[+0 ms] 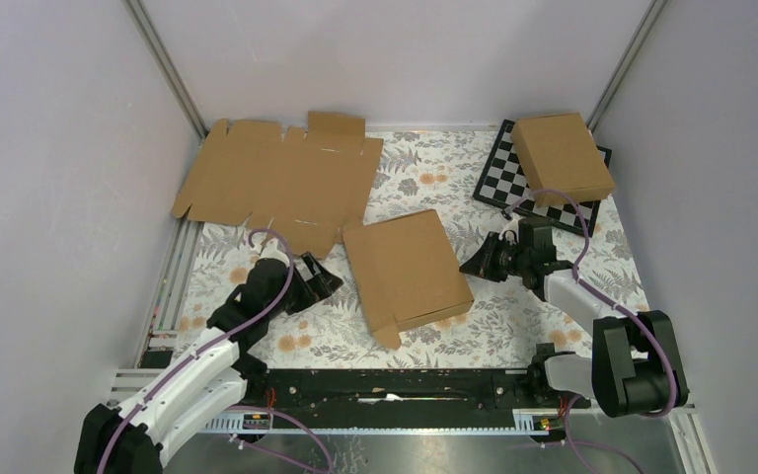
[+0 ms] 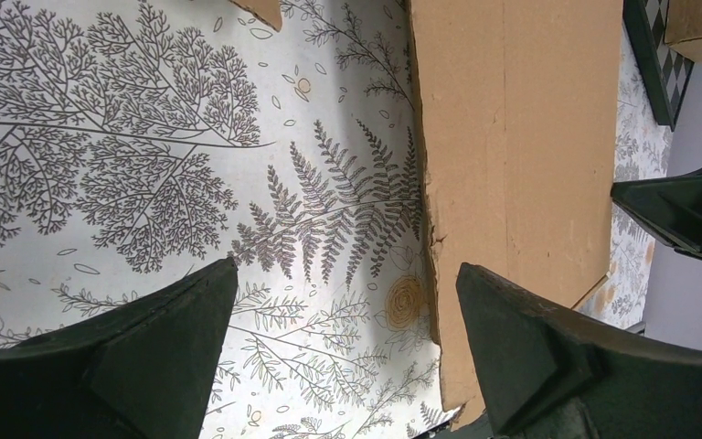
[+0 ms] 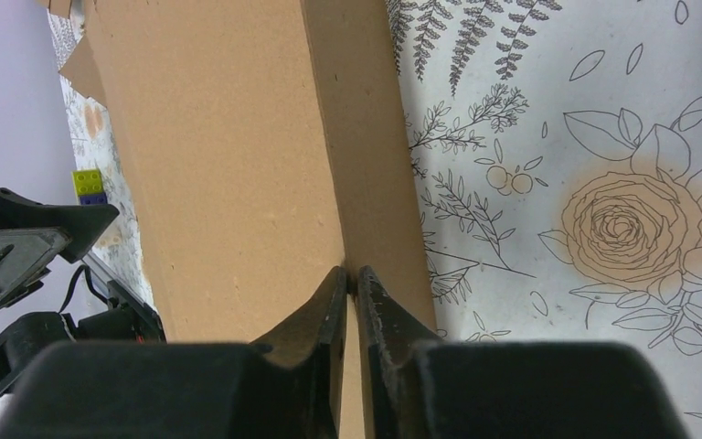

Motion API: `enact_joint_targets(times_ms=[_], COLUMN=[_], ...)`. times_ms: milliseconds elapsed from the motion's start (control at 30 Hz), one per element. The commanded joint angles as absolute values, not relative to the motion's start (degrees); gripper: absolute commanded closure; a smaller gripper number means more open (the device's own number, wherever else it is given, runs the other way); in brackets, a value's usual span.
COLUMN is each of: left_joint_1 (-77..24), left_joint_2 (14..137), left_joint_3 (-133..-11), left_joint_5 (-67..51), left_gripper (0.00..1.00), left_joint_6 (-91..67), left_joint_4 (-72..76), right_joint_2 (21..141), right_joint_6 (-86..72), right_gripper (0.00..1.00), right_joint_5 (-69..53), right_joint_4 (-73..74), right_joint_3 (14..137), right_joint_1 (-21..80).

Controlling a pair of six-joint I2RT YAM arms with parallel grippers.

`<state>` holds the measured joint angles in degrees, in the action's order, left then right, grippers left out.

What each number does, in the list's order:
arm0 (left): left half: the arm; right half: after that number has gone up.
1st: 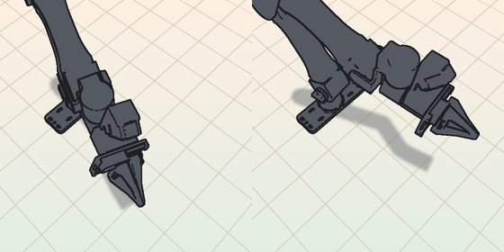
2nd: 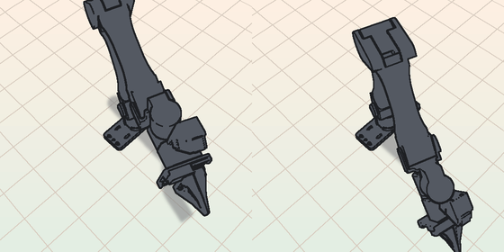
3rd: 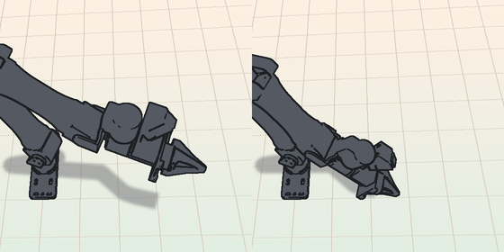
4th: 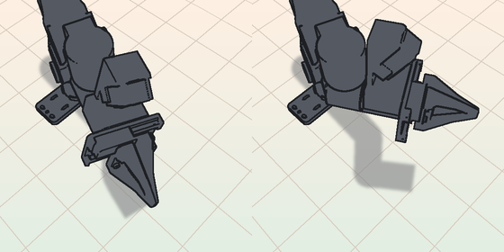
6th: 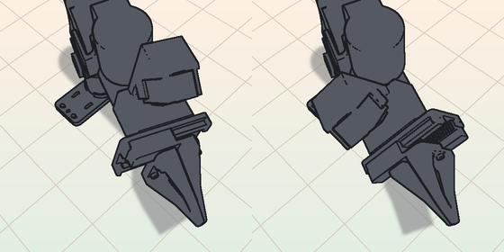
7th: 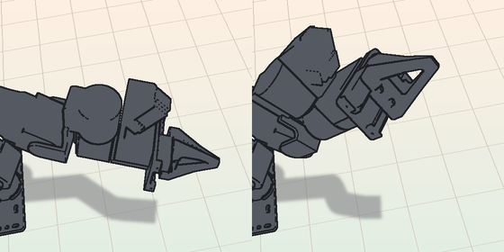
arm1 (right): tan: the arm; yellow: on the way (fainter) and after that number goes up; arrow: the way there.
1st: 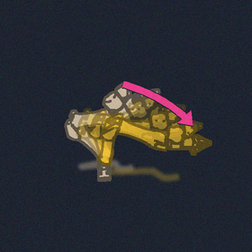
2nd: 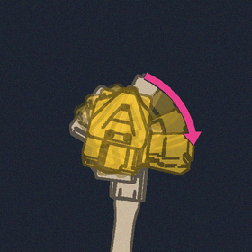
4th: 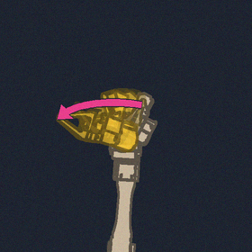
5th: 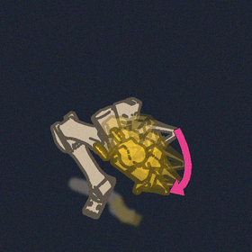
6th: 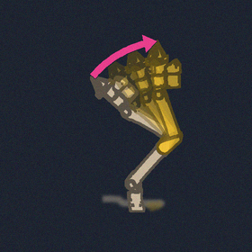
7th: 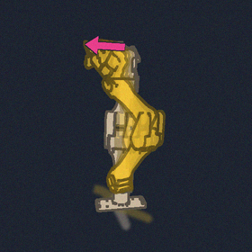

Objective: Fold the paper box

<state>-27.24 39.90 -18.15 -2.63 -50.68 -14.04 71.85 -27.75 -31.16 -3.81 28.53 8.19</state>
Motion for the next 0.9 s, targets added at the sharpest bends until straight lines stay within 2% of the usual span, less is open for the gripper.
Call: enact_joint_targets(times_ms=[0,67,300,633,767,867], left_joint_1=[-26.98,-26.98,-26.98,-26.98,-26.98,-27.49], left_joint_2=[41.12,42.31,47.27,50.79,52.92,54.65], left_joint_3=[-17.62,-17.27,-14.94,-14.27,-13.92,-13.11], left_joint_5=[-4.25,-5.48,-7.76,-7.83,-9.20,-10.04], left_gripper=[0.01,0.01,0.02,0.05,0.12,0.24], left_joint_6=[-51.08,-51.66,-54.13,-54.93,-55.11,-55.59], left_joint_4=[-9.65,-8.76,-4.14,-0.21,2.77,6.88], right_joint_2=[73.20,73.06,72.62,72.99,72.61,72.47], right_joint_6=[-26.83,-26.59,-26.41,-26.51,-26.74,-26.64], right_gripper=[0.92,0.96,1.00,1.00,1.00,1.00], right_joint_5=[-25.84,-24.74,-24.02,-20.57,-19.22,-19.37], right_joint_4=[-1.87,-1.41,-1.33,1.08,1.85,1.85], right_joint_3=[28.26,28.29,27.94,28.42,28.56,28.81], right_joint_1=[7.91,7.87,7.61,6.70,6.34,6.33])
